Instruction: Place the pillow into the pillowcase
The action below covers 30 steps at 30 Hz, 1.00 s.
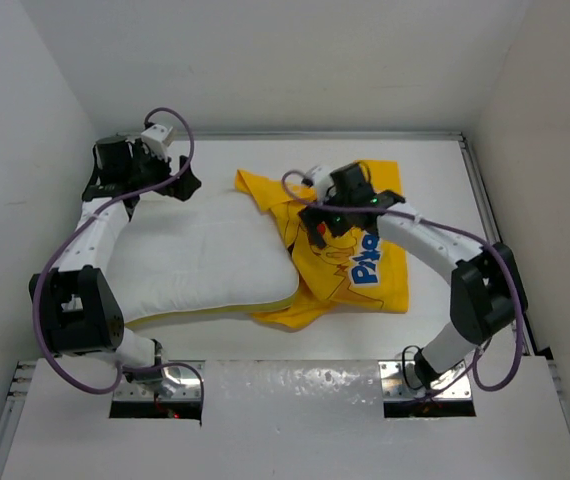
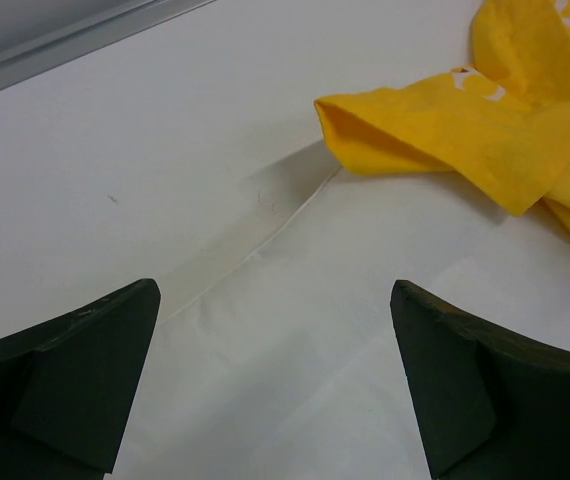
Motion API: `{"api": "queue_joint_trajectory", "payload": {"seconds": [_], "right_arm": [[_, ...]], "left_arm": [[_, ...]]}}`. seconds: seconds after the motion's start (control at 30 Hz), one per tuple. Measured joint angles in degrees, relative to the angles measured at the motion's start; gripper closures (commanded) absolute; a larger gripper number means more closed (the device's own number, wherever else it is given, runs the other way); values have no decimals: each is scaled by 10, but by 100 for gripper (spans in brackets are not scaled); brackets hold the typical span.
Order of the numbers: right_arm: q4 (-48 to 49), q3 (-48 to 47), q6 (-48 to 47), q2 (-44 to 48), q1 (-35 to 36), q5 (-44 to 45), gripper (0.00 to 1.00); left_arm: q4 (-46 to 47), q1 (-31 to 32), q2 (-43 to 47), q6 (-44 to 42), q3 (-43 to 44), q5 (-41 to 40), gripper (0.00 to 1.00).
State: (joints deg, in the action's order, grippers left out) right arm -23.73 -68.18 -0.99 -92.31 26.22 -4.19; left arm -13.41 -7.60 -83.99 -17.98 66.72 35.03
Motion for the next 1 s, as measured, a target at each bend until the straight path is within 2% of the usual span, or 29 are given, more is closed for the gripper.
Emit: {"api": "queue_joint_trajectory", "payload": {"seconds": [0.1,0.17,0.23,0.27,0.3,0.33,0.37,0.4,0.63,0.77,0.87,1.0], "right_arm": [[11,43,-24,-7,90,-57,1],[19,46,-25,-13,114,-68,1],[33,45,-22,-25,116,-61,13],[36,40,-20,-37,114,-50,22],[35,35,-20,-49,111,-44,35],[30,25,-20,-66,110,-37,72],[22,13,-21,-83,108,-33,88],[14,0,-20,-100,106,-29,99],[-40,-97,-37,-122,100,4,100],[-86,-255,-53,-112,97,0,100],[-54,-324,-55,-52,92,-58,100],[40,-316,-30,79,92,-163,100]], "left_arm": [[-2,0,0,-7,-5,-1,1],[-2,0,1,-13,-9,-2,1],[-2,0,5,-17,-15,-4,1],[-2,0,8,-18,-18,-5,2],[-2,0,11,-19,-20,-6,2],[-2,0,15,-21,-22,-8,2],[-2,0,18,-23,-23,-9,2],[-2,0,20,-24,-24,-11,2],[5,0,30,-20,-37,-30,2],[8,0,33,-5,-47,-57,2],[25,0,34,15,-50,-101,2],[54,0,35,37,-55,-152,1]]}}
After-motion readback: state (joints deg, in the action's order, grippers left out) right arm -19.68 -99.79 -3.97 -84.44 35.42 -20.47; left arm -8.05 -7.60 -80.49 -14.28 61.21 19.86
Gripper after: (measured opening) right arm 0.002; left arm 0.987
